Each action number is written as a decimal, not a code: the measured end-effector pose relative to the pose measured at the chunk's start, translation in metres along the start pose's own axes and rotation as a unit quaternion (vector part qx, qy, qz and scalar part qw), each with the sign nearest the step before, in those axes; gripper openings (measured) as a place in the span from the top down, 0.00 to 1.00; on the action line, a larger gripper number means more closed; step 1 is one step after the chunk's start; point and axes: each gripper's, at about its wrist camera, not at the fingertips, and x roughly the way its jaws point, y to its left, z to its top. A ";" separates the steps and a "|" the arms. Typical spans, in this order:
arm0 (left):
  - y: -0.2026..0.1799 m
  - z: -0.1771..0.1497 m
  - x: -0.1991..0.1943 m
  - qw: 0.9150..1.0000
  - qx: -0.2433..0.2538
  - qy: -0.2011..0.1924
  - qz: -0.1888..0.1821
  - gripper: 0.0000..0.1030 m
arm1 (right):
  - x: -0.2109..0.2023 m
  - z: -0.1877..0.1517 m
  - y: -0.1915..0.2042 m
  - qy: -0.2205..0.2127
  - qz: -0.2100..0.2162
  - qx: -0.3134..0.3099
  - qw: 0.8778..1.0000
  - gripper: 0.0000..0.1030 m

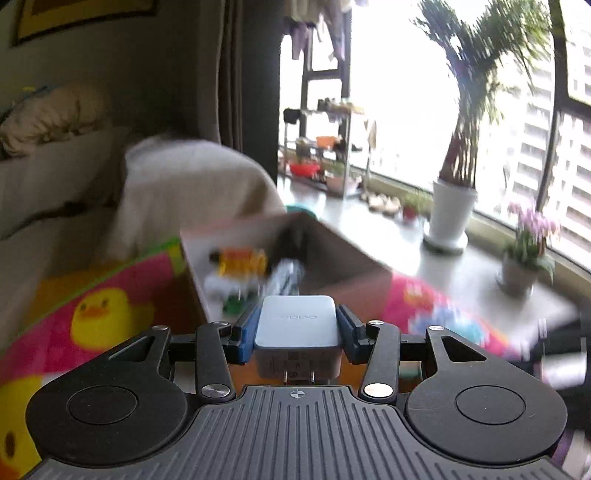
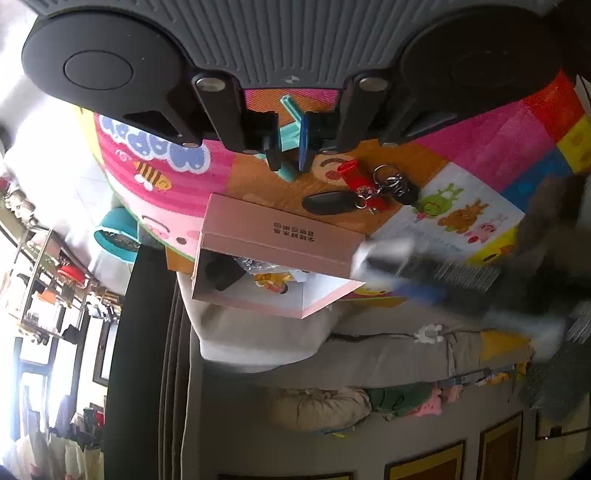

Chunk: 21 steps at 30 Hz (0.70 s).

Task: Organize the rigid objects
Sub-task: 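Carry the plug with the left gripper over the pink box while the right gripper carries the crank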

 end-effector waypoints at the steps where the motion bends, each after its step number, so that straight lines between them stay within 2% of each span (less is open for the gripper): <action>1: 0.000 0.007 0.006 1.000 -0.002 -0.002 -0.002 0.52 | 0.001 -0.002 0.000 0.002 0.001 0.001 1.000 0.90; 4: -0.002 0.020 0.020 1.000 -0.004 -0.003 -0.004 0.52 | 0.004 -0.008 -0.001 0.019 0.003 0.001 1.000 0.88; 5: -0.004 0.022 0.022 1.000 -0.008 -0.003 -0.009 0.52 | 0.006 -0.011 -0.002 0.024 0.008 0.003 1.000 0.79; 6: -0.006 0.021 0.020 1.000 -0.011 -0.003 -0.016 0.52 | 0.007 -0.014 -0.002 0.028 0.014 0.002 1.000 0.62; 8: -0.008 0.014 0.015 0.999 -0.013 -0.001 -0.031 0.52 | 0.009 -0.019 -0.002 0.027 0.014 -0.002 1.000 0.42; 11: -0.010 -0.004 0.007 0.999 -0.014 0.015 -0.041 0.52 | 0.020 -0.022 -0.003 0.036 0.011 -0.022 0.999 0.41; 15: 0.001 -0.034 -0.011 0.997 -0.050 0.040 -0.052 0.52 | 0.046 -0.017 -0.011 0.051 0.023 -0.039 0.998 0.41; 21: 0.025 -0.067 -0.033 0.993 -0.096 0.060 -0.024 0.52 | 0.085 -0.005 -0.026 0.068 0.062 -0.035 0.995 0.31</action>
